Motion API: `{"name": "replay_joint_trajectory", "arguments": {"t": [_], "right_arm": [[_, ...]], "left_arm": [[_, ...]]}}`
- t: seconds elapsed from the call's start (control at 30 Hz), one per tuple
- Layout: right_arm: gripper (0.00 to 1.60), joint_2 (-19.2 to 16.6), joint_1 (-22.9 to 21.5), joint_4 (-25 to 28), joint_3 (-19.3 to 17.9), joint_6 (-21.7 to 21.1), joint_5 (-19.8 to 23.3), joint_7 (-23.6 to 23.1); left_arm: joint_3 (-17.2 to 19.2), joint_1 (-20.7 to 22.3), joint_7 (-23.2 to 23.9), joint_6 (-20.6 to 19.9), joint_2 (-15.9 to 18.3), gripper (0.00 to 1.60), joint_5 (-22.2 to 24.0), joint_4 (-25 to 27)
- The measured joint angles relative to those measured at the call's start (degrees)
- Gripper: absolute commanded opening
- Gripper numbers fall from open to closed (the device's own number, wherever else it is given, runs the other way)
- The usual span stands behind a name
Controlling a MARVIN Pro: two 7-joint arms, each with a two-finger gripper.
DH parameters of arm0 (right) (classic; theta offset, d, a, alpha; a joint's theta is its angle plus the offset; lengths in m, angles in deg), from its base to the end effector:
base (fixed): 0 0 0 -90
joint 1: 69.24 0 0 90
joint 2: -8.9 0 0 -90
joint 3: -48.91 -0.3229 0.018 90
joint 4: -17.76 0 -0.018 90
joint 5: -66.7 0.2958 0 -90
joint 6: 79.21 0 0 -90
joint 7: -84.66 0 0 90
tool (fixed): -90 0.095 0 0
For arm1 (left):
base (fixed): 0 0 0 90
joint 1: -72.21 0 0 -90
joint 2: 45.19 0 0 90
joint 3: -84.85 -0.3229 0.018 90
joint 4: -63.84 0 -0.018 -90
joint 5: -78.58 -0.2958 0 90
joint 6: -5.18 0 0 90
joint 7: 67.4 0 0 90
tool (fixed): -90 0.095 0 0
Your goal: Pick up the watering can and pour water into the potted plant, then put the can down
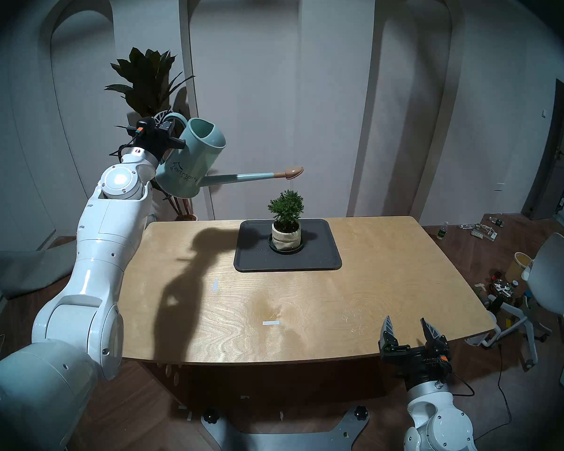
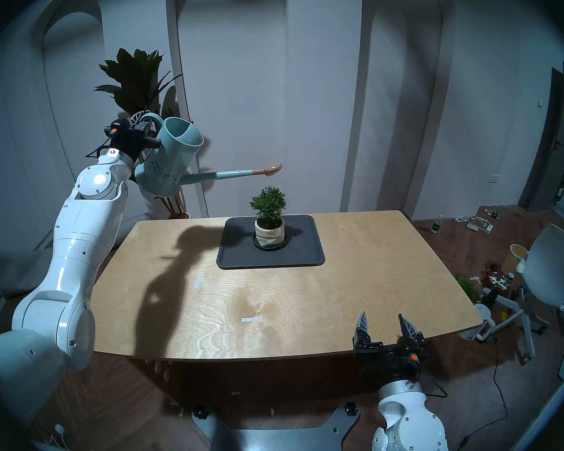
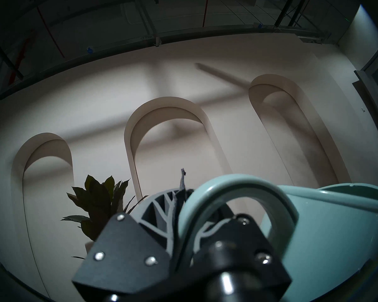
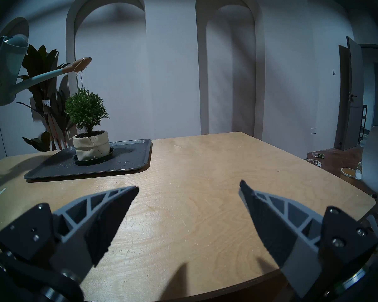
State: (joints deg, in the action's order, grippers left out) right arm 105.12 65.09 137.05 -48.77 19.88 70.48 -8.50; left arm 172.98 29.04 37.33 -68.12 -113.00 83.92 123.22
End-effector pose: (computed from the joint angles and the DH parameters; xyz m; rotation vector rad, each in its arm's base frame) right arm 0.1580 -0.0289 -0.3482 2.2911 -0.2087 2.0650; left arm 0.5944 0.1617 -0.0739 -1.4491 0.4242 -2.5517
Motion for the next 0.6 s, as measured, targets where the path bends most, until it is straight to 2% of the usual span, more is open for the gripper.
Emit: {"name": "replay_joint_trajectory", "arguments": {"t": [0.6], "right_arm": [[1.6,0.06,0.0,0.02,-0.05,0.0,0.0,-0.06]], "left_arm": [[-0.32,1.64,6.2,2.11,2.35,0.0,-1.34,-1.01]]}}
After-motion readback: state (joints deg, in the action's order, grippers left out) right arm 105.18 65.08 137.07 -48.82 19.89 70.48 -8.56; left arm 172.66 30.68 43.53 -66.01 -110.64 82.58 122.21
